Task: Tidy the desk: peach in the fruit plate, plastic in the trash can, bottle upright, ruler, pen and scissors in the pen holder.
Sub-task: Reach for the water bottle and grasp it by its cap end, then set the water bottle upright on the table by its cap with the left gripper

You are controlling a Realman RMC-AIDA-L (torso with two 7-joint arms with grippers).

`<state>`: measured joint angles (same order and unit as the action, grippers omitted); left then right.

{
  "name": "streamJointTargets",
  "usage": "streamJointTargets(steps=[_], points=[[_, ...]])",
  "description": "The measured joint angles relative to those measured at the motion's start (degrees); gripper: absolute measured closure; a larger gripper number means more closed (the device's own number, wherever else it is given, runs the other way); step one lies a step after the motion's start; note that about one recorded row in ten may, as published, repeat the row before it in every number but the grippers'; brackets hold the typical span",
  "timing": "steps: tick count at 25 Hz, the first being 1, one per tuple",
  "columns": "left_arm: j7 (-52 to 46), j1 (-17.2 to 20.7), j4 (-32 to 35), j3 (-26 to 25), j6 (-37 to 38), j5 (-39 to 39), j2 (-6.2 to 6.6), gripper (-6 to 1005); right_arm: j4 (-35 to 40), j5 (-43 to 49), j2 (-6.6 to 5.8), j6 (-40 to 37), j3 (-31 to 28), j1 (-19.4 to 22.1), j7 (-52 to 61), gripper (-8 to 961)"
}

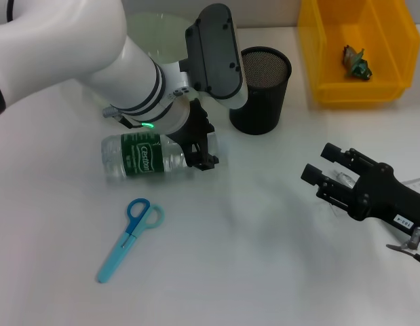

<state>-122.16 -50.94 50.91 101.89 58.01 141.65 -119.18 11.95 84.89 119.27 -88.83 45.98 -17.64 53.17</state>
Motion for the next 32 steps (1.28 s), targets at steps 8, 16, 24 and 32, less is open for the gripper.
streamJointTargets(steps=[8,16,24,32], points=[[0.0,-0.8,-2.1,0.1,-1.7,-0.1,0.0,450,-0.2,-0.1,0.0,0.3,-0.1,-0.6,0.0,231],[0.0,-0.8,-2.0,-0.4,-2.3,-0.1,0.0,536,-0.2,-0.3,0.07,1.3,-0.3,-0.8,0.0,231],[-1.2,1.6,4.7,-4.4,3.4,0.4,0.16,549,-0.2,-0.3,0.09,1.7,-0.3,-1.4,0.1,231],[-1.5,10.2,21.9,-11.2,9.3,0.0,0.44,551,-0.2,-0.3,0.09,1.7,-0.3,-2.1,0.1,231]])
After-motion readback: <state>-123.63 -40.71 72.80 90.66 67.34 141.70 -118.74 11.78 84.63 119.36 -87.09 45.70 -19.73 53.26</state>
